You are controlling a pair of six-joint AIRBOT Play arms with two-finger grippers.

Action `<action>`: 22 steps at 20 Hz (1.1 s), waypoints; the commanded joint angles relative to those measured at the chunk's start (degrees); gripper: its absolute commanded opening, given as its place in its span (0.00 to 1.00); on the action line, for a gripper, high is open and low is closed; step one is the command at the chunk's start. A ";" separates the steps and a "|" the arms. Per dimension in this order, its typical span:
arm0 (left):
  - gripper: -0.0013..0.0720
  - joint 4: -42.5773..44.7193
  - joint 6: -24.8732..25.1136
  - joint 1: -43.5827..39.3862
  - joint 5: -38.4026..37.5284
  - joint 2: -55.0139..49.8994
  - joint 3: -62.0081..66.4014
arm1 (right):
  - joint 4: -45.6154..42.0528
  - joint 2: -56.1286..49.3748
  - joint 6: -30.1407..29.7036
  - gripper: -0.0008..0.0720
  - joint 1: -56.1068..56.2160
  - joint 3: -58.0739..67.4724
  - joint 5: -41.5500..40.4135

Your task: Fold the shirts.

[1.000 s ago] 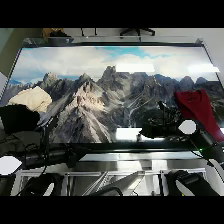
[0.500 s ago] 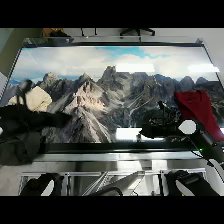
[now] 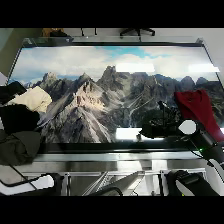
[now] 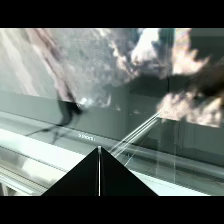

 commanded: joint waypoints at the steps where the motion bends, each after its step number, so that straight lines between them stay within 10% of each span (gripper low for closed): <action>1: 0.95 3.41 1.33 4.66 5.62 -13.53 7.65 | 0.00 0.04 0.02 0.04 0.04 -0.02 0.02; 12: 0.92 3.78 1.36 5.11 3.85 -39.15 27.76 | 0.00 0.04 0.02 0.04 0.04 -0.02 0.02; 13: 0.66 3.78 1.36 4.39 2.93 -40.19 29.29 | 0.00 0.04 0.02 0.04 0.04 -0.02 0.02; 14: 0.12 3.80 1.38 3.65 1.31 -40.89 31.12 | 0.00 0.04 0.02 0.04 0.04 -0.02 0.02; 22: 0.04 -9.84 1.55 -2.62 -2.03 -26.05 32.04 | 0.00 0.04 0.02 0.04 0.04 -0.02 0.02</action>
